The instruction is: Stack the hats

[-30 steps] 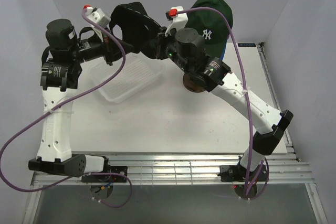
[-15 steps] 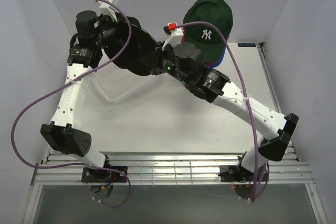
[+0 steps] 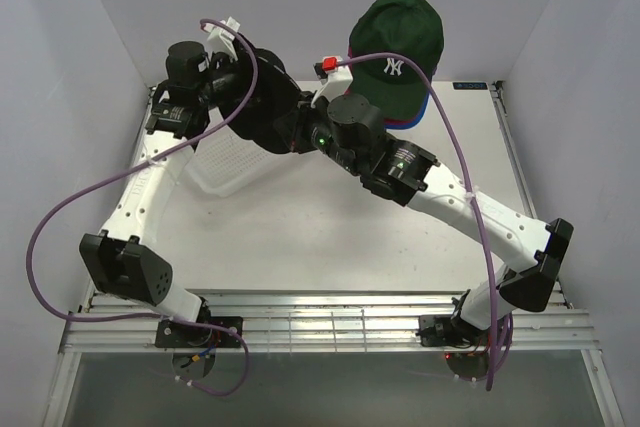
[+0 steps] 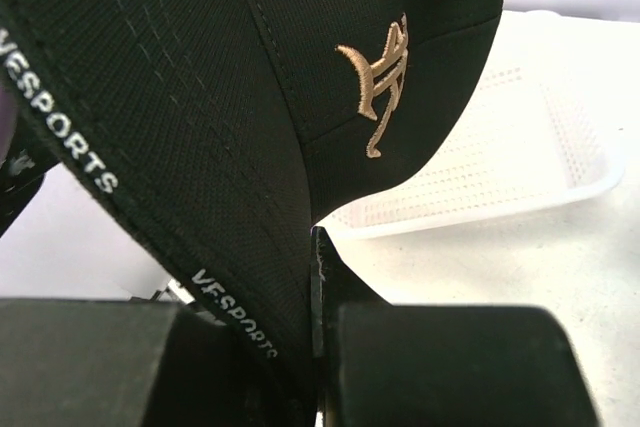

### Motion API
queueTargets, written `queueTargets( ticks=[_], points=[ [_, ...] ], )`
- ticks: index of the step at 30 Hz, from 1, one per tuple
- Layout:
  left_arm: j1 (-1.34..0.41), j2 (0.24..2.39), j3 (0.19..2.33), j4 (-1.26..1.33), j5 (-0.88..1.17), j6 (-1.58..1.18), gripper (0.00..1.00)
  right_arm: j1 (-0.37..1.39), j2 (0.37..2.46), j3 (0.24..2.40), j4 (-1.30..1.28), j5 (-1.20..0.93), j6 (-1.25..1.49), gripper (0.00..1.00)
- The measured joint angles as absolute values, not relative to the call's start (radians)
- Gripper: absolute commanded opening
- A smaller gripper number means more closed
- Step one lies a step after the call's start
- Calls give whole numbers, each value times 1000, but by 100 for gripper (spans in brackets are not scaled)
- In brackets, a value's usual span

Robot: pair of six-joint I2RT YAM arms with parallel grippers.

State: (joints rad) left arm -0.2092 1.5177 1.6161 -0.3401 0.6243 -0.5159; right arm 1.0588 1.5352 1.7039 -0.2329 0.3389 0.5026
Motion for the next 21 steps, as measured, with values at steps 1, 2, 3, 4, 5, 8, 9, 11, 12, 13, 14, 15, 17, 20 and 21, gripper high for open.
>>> queueTargets(
  ticks=[1,2,3,4,5,8,9,11,12,13,14,15,17,20,21],
  points=[
    [-217,1513,1616,-344,620,-515,20,1058,1535,1705,-230,343,498,8],
    [-223,1508,1618,-346,609,-505,20,1058,1536,1708,-231,348,493,8],
    [-226,1503,1623,-353,591,-492,20,1058,1537,1713,-231,351,488,8],
    [-228,1500,1633,-363,573,-476,20,1058,1539,1723,-236,359,477,8],
    [-229,1497,1640,-368,558,-459,20,1058,1544,1738,-242,373,460,8],
    [-228,1483,1651,-388,542,-420,21,1060,1566,1811,-264,447,374,8],
    [-229,1476,1651,-398,546,-410,24,1060,1574,1839,-274,472,339,8],
    [-229,1460,1651,-418,567,-391,27,1056,1596,1909,-290,513,254,8],
    [-229,1451,1652,-428,574,-381,30,1055,1610,1949,-294,531,213,8],
    [-229,1444,1661,-440,576,-366,34,1054,1629,1994,-305,550,164,8],
    [-227,1438,1671,-451,581,-354,37,1054,1647,2034,-304,570,105,8],
    [-226,1432,1686,-468,586,-342,38,1054,1665,2067,-293,586,37,8],
    [-226,1425,1721,-499,599,-323,39,1054,1695,2106,-227,611,-117,8],
    [-228,1415,1779,-542,620,-286,41,1054,1742,2126,-49,674,-390,8],
    [-229,1412,1797,-554,628,-274,41,1053,1763,2133,25,696,-504,8]
  ],
)
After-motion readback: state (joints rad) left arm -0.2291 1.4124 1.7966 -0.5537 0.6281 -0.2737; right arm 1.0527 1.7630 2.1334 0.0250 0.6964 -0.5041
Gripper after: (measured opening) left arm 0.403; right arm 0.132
